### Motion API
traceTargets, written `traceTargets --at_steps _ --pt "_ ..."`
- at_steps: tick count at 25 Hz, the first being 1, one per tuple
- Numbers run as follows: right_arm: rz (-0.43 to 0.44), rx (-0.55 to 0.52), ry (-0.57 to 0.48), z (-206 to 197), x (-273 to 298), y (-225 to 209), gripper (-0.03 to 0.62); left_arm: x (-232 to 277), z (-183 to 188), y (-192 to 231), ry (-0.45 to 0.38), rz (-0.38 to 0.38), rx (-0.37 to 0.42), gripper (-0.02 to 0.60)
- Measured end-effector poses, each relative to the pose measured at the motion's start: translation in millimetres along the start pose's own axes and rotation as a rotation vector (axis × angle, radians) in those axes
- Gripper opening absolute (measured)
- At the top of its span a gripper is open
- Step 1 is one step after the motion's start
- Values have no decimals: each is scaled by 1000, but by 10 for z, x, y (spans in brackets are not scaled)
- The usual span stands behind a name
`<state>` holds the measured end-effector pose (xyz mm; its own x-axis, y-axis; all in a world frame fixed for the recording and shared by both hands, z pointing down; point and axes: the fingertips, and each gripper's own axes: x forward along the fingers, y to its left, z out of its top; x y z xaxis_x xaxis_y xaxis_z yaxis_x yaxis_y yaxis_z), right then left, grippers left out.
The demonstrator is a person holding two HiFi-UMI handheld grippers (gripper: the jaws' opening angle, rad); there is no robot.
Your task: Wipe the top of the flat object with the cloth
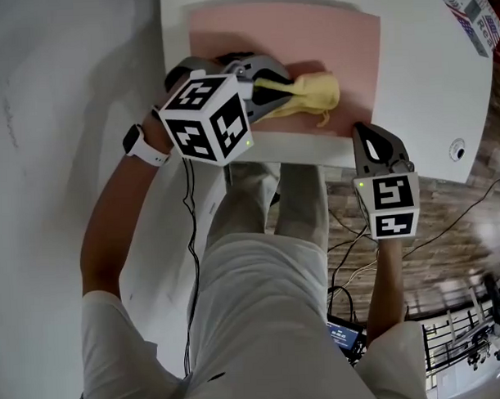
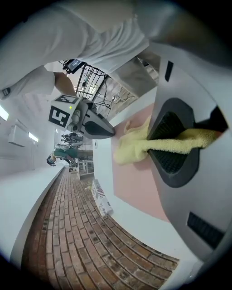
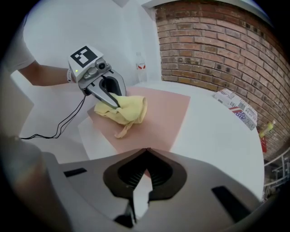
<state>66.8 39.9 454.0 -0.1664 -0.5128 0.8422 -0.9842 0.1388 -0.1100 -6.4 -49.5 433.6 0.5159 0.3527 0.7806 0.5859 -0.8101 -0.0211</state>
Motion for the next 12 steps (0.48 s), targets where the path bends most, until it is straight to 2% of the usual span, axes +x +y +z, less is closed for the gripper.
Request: traceTargets --at_steps 7,12 --pt "-6 -29 3 -17 -16 13 6 -50 -6 -373 -14 11 -18 61" --pt "-13 -37 1 -3 0 -15 6 -70 -58 -500 -9 20 -62 61"
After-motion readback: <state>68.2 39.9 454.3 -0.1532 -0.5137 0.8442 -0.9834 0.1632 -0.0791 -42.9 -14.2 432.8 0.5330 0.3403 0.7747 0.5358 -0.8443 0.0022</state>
